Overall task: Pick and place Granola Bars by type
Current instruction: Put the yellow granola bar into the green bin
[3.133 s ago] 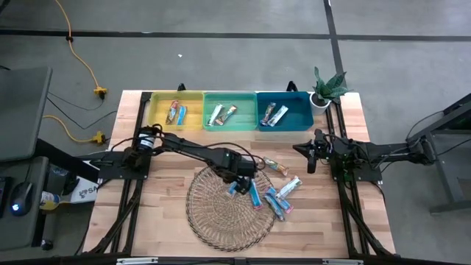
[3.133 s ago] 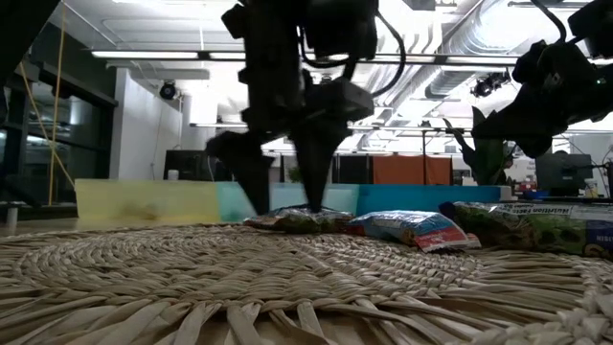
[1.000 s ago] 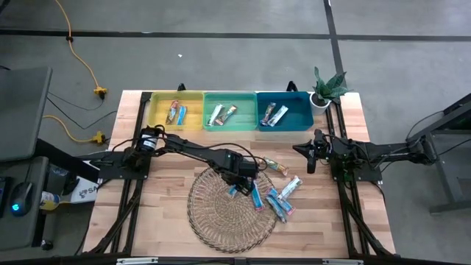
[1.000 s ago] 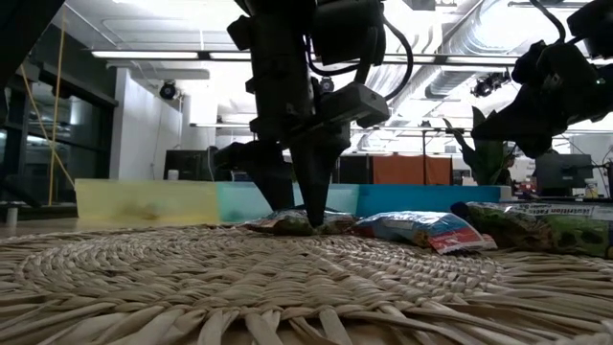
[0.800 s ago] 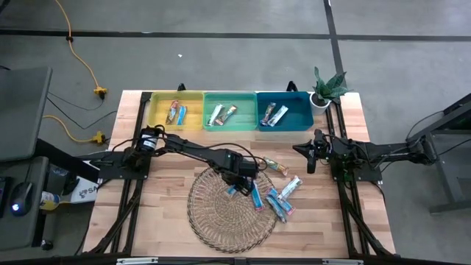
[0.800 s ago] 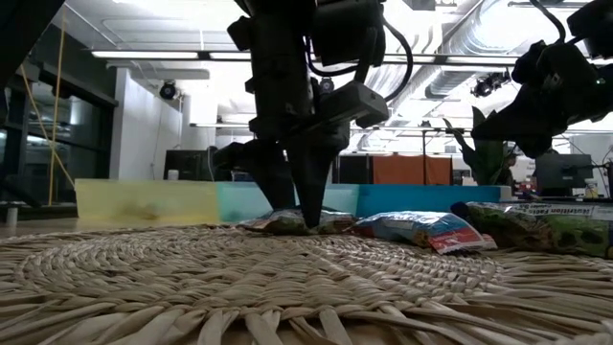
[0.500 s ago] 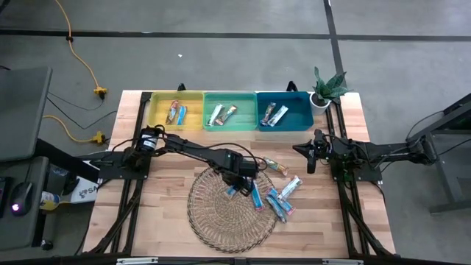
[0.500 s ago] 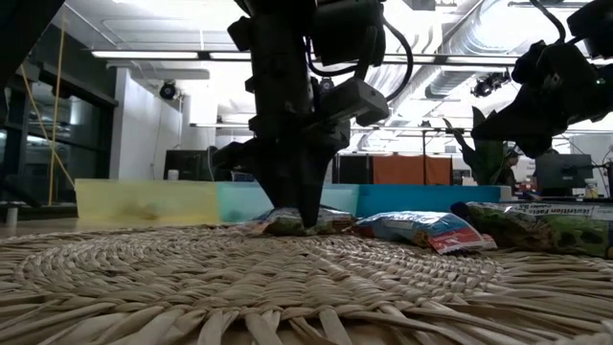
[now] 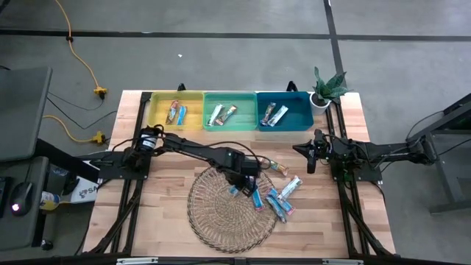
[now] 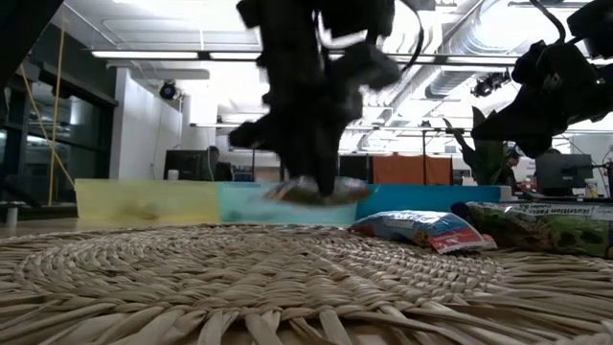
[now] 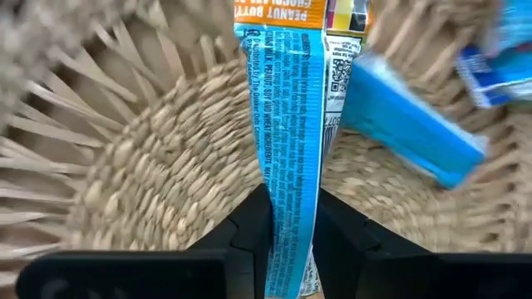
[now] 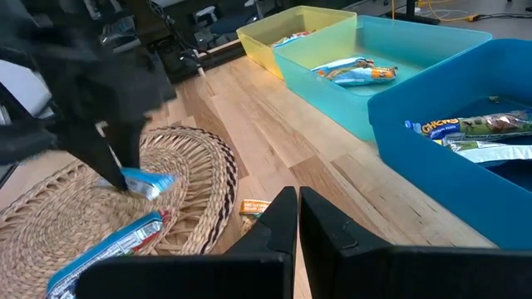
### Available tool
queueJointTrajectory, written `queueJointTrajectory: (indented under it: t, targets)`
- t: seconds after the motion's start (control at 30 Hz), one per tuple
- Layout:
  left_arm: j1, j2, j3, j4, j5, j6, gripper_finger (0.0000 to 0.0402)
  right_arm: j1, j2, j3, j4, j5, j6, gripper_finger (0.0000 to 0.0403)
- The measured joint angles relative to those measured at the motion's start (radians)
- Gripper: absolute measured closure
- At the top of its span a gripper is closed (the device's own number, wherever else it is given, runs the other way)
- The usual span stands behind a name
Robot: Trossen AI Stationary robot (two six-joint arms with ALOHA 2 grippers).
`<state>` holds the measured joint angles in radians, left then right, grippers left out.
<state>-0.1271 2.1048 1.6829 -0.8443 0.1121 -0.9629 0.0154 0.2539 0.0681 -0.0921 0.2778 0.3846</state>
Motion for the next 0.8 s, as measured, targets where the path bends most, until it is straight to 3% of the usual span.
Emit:
queueJointTrajectory:
  t: [0.37,0.6,0.8]
  targets:
    - [0.003,-0.037,0.270,-0.150,-0.150,0.272,0.0331,0.000,0.000,0.000,0.000,0.000,0.000,0.0402]
    - [0.003,-0.161,0.293,-0.097,-0.192,0.423,0.0331,0.000,0.001,0.000,0.000,0.000,0.000,0.0402]
    - [0.003,-0.271,0.291,-0.075,-0.118,0.539,0.0331,0.000,0.002,0.000,0.000,0.000,0.000,0.0402]
